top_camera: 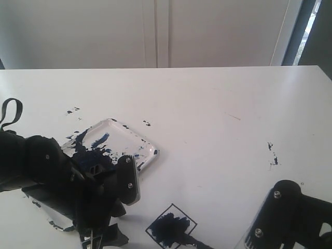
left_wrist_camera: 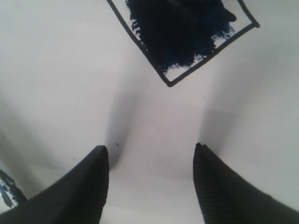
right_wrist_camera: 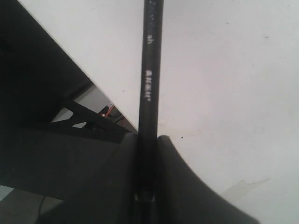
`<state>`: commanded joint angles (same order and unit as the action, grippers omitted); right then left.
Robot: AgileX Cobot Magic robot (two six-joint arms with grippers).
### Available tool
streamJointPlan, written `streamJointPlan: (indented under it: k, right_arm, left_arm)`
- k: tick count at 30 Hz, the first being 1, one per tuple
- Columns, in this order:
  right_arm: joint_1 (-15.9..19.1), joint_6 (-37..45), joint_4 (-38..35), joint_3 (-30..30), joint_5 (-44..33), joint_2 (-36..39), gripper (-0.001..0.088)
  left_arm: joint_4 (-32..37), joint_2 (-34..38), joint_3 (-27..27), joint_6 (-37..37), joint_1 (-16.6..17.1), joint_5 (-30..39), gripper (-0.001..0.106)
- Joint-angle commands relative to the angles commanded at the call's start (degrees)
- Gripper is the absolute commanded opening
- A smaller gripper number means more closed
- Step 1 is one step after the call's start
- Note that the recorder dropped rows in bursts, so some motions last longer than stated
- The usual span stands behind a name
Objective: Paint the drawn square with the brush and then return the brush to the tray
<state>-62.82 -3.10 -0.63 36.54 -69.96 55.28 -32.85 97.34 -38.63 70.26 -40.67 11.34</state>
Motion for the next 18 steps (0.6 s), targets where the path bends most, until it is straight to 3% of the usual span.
streamJointPlan:
  k: [18]
  right_arm:
    - [0.0,-6.08,8.79,0.0,0.0,-1.16,0.0]
  left_arm:
    - [0.38,0.0,0.0,0.0,0.0,-0.13,0.059]
